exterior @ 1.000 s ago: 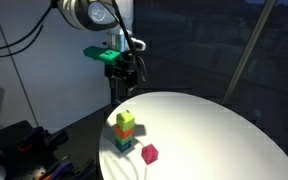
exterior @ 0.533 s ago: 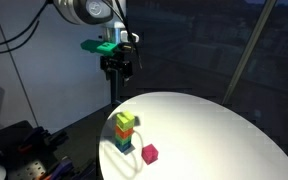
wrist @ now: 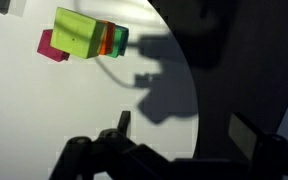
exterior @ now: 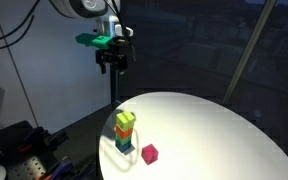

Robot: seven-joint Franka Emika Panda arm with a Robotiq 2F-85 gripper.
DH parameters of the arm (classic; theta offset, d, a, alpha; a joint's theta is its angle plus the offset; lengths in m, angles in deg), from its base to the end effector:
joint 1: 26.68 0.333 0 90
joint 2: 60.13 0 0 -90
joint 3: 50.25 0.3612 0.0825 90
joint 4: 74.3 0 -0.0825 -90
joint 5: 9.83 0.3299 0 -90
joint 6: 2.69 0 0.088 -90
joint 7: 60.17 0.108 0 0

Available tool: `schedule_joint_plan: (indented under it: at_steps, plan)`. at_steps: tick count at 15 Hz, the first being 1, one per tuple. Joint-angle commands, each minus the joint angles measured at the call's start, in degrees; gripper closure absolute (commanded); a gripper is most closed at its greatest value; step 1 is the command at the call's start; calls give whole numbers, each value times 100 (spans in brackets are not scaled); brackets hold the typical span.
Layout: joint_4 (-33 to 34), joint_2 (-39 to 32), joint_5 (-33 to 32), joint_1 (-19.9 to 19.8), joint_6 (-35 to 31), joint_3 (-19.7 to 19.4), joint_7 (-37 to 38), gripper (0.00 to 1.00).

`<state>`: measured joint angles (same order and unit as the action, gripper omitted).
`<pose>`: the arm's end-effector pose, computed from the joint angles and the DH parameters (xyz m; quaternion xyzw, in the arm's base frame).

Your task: Put the light green block on the orange block

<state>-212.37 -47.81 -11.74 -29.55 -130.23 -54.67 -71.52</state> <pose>0.4072 -0.0547 0.4722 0.9988 0.0461 0.0144 0.0076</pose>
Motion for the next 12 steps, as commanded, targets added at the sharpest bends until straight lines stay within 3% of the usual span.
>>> schedule_joint_plan:
  at_steps: [1,12]
  plan:
    - [-75,322,109,20,230,61,343,0]
    - [-20,254,31,10,263,57,400,0]
